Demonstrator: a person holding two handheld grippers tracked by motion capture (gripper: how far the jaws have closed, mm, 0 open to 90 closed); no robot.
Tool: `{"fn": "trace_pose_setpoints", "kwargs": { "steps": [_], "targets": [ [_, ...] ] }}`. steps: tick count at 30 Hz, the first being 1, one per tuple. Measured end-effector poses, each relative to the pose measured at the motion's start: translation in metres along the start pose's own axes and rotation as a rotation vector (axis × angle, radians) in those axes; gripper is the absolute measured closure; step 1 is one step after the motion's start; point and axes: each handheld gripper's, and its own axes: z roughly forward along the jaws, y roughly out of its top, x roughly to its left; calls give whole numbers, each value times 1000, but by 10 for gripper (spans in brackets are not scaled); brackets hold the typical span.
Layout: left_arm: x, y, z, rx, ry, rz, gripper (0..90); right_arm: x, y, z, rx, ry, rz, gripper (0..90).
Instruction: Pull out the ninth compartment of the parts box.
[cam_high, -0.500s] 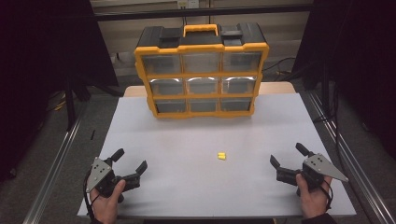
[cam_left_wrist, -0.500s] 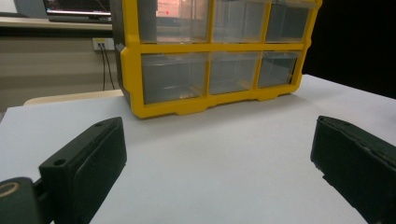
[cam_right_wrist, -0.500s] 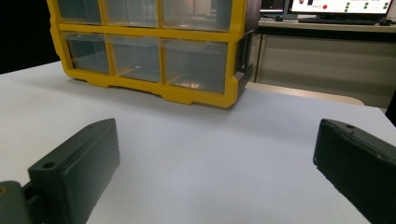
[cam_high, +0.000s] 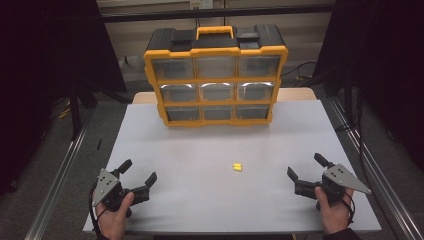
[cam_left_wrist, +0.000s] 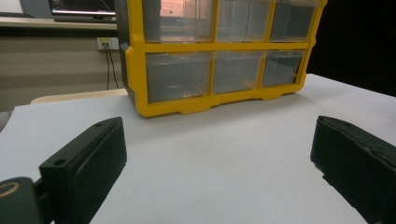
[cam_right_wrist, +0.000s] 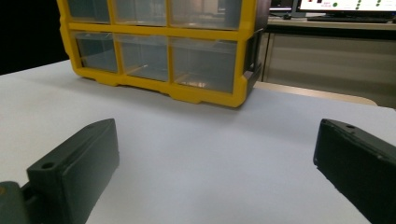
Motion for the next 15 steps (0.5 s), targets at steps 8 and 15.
{"fn": "trace_pose_setpoints", "kwargs": {
  "steps": [8,15],
  "targets": [
    [-1,0,0,-9,-3,2,36,8,-1,8,33,34,7,2],
    [-2,0,3,0,-11,1,36,16,-1,13,49,62,-12,1]
  ]
}}
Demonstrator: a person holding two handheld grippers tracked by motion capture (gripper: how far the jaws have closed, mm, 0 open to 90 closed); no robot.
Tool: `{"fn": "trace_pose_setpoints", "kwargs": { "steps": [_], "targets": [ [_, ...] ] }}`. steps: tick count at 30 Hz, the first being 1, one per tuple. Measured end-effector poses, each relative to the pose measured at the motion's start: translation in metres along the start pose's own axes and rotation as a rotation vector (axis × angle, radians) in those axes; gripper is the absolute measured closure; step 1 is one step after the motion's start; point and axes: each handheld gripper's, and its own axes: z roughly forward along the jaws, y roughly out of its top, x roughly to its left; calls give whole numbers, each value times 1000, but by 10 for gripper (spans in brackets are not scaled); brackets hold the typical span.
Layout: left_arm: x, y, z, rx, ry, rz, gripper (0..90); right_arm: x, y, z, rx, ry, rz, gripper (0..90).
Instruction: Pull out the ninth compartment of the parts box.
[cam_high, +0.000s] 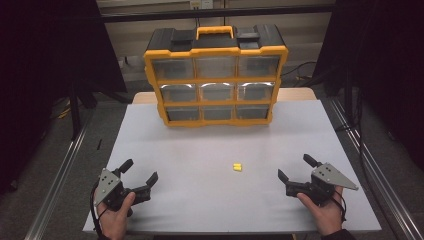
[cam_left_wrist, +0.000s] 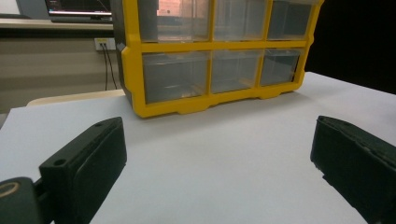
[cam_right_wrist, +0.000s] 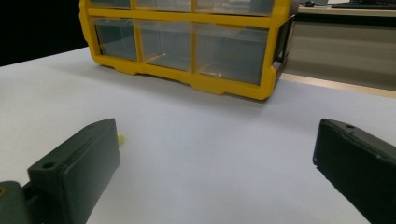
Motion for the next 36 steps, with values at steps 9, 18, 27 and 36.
{"fn": "trace_pose_setpoints", "kwargs": {
  "steps": [9,18,27,36],
  "targets": [
    [0,0,-3,0,0,1,36,8,5,9,-9,31,-58,0],
    [0,0,-4,-1,1,-4,36,8,14,24,-10,31,-63,0],
    [0,0,-4,7,3,4,36,12,22,38,-32,63,-79,0],
    [-1,1,-4,-10,-3,2,36,13,29,51,-31,51,-90,11]
  ]
}}
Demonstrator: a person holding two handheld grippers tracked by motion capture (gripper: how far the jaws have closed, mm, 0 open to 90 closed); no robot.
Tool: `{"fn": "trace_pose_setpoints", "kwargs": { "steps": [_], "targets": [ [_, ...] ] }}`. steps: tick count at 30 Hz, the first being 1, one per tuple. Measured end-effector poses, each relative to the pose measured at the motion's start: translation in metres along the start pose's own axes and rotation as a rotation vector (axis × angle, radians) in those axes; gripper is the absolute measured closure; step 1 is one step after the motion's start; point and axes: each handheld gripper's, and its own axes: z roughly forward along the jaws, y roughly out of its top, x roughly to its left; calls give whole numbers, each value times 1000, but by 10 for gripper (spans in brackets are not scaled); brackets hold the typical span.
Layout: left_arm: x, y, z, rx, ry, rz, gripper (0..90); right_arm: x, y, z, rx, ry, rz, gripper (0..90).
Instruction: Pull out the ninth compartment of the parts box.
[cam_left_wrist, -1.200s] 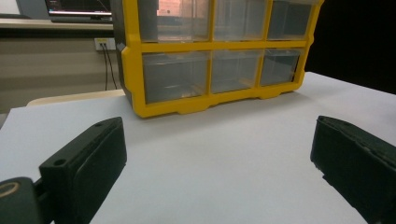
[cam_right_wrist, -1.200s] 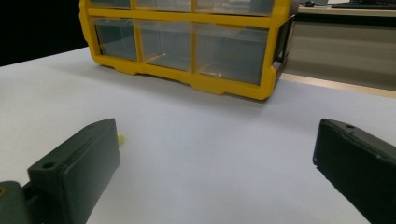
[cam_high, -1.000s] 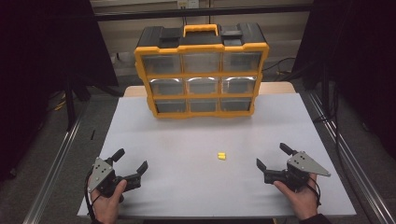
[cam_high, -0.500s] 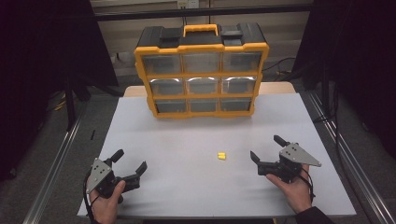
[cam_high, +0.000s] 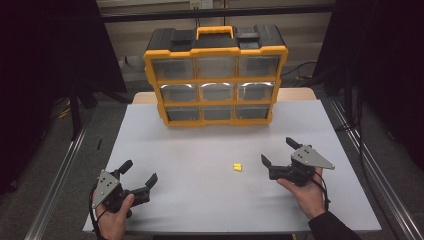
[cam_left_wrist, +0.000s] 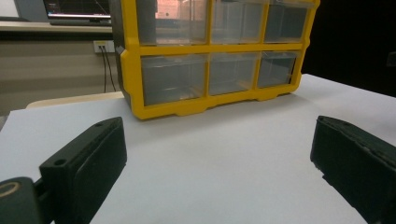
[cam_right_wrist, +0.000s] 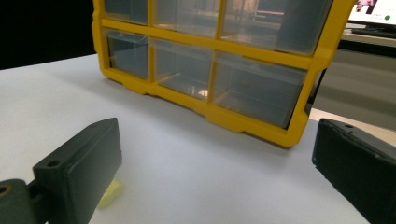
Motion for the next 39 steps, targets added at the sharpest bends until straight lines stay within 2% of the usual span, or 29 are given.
{"fn": "trace_pose_setpoints", "kwargs": {
  "steps": [9,10,13,17,18,19,20,25,28,33,39],
  "targets": [
    [0,-1,-1,11,18,0,39,-5,9,14,-12,-4,14,11],
    [0,0,-1,9,18,-3,39,-6,11,19,-9,-2,-10,13],
    [-1,0,-1,9,20,0,39,-5,14,25,-14,9,-22,30],
    [0,-1,0,14,18,3,39,-4,13,33,-11,21,-1,39],
    [0,-1,0,14,18,3,39,-3,10,38,-3,13,-26,53],
    [0,-1,0,14,19,4,39,-3,10,38,-3,13,-26,53],
    [-1,-1,0,14,17,0,39,-2,9,41,3,-1,-65,52],
    [1,-1,0,19,35,3,39,-5,14,50,4,-18,-71,37],
    [1,-1,1,21,33,2,39,-7,17,53,-9,-26,-67,36],
    [1,-1,0,24,30,7,39,-9,22,65,6,-35,-73,35],
    [2,-1,0,25,30,10,39,-10,24,75,17,-46,-115,29]
  ]
}}
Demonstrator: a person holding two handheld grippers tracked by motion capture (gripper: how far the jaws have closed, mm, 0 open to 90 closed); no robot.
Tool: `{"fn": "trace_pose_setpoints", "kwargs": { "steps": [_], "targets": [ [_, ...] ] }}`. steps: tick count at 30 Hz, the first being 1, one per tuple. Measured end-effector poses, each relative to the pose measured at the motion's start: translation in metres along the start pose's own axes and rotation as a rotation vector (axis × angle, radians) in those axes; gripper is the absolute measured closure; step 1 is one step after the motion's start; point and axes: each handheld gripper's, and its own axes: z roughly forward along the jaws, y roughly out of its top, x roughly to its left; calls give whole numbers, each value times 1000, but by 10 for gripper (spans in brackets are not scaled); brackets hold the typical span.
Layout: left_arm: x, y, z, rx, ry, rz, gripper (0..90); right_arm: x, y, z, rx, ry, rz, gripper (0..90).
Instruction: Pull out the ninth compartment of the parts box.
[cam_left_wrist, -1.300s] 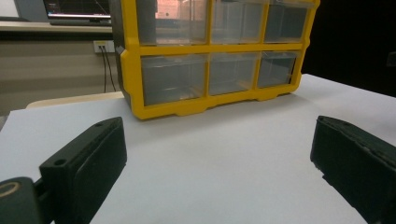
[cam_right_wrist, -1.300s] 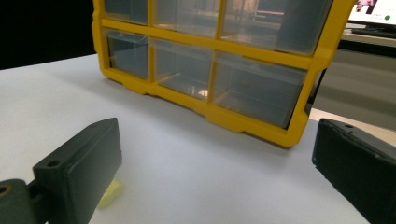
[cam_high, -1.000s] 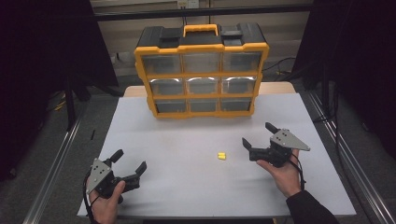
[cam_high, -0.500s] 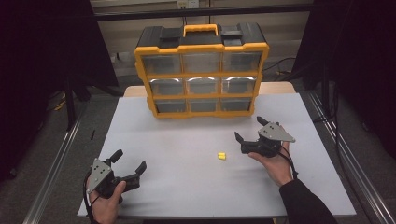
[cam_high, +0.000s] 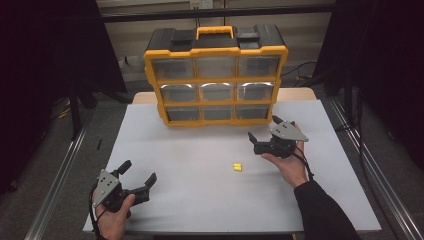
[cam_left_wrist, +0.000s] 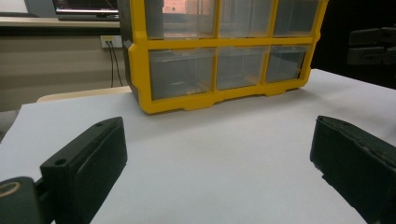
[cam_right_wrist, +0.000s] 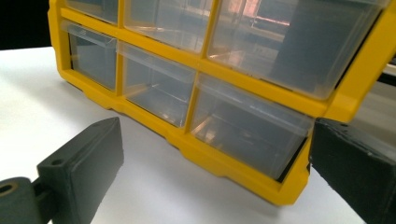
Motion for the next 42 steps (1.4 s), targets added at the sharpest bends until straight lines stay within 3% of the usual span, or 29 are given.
{"fn": "trace_pose_setpoints", "kwargs": {
  "steps": [3,8,11,13,14,19,26,27,33,34,38,42],
  "targets": [
    [0,0,0,0,0,2,39,-1,1,4,-9,-8,-27,34],
    [-1,1,0,-9,-6,0,39,-4,5,12,5,-33,-114,43],
    [-1,0,0,-7,-12,-2,38,-5,6,16,12,-46,-174,44],
    [0,0,0,-7,-8,2,38,-5,7,19,6,-56,-239,54],
    [0,0,0,-7,-9,2,38,-5,7,19,6,-56,-239,54],
    [0,0,0,-7,-8,1,38,-5,8,25,3,-66,-347,79],
    [0,0,1,-4,-10,7,38,-9,6,31,-1,-89,-414,108],
    [0,0,1,-6,-10,4,38,-9,4,32,-2,-106,-459,114],
    [0,0,1,-4,-7,5,38,-11,0,37,5,-132,-528,125],
    [0,0,1,-2,-8,4,38,-12,0,39,7,-139,-572,138],
    [0,0,1,-3,-7,4,38,-12,2,41,-7,-142,-614,171],
    [0,0,1,-2,-8,4,38,-13,-1,44,3,-167,-718,186]
  ]
}}
